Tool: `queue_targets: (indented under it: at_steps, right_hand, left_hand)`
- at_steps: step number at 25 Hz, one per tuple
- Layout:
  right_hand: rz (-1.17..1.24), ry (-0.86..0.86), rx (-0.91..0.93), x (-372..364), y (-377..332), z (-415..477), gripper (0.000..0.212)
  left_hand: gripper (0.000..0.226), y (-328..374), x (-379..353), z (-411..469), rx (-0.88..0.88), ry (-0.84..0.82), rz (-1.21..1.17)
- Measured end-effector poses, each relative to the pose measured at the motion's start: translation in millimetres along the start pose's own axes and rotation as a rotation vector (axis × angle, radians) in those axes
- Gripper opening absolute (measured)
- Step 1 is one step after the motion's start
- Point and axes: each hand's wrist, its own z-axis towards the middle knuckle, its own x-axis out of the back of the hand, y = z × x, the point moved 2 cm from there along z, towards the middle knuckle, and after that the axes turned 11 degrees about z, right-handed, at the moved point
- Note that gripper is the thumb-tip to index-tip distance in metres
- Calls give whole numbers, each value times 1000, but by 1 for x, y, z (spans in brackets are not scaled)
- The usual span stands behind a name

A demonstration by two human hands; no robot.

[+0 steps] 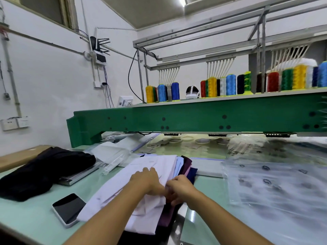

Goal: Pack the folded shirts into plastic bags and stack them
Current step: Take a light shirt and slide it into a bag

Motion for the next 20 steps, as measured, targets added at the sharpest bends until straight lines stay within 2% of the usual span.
queue_targets:
  at_steps: [1,2,4,6,7,9,13,15,17,18,20]
  right_hand:
    - [14,4,-4,-3,0,-1,17]
    - [37,16,4,-5,-1,-1,18]
    - [91,80,54,-6,-4,-1,19]
    - [156,114,89,-5,-9,-2,15]
    - [187,92,80,-5,-11,-2,13]
    - [268,17,29,-7,-15,-4,17]
    - [623,-92,-93,-17,-28,-4,49]
    - [760,-146,-132,-19,-36,-5,58]
    - [800,-108,-121,-15,-34,-2,38]
    - [763,-31,-113,-9,-30,-2,23]
    - [596,180,-121,10,-18,-2,17]
  left_hand:
    - [104,6,-2,-3,3,2,29]
    - [96,10,-1,-5,-4,16,55]
    - [61,10,7,-8,-46,62,47]
    - [31,-2,17,-5,-56,68,-103]
    - [26,-10,22,-3,-53,66,-205]
    - [26,-28,33,-2,-43,141,-343]
    - [29,-30,54,-10,22,442,-480]
    - [33,-11,54,-19,-111,425,-636]
    - [29,7,46,-23,-279,246,-795]
    - [26,9,39,-20,-290,180,-780]
    - [21,-10,24,-7,-131,231,-513]
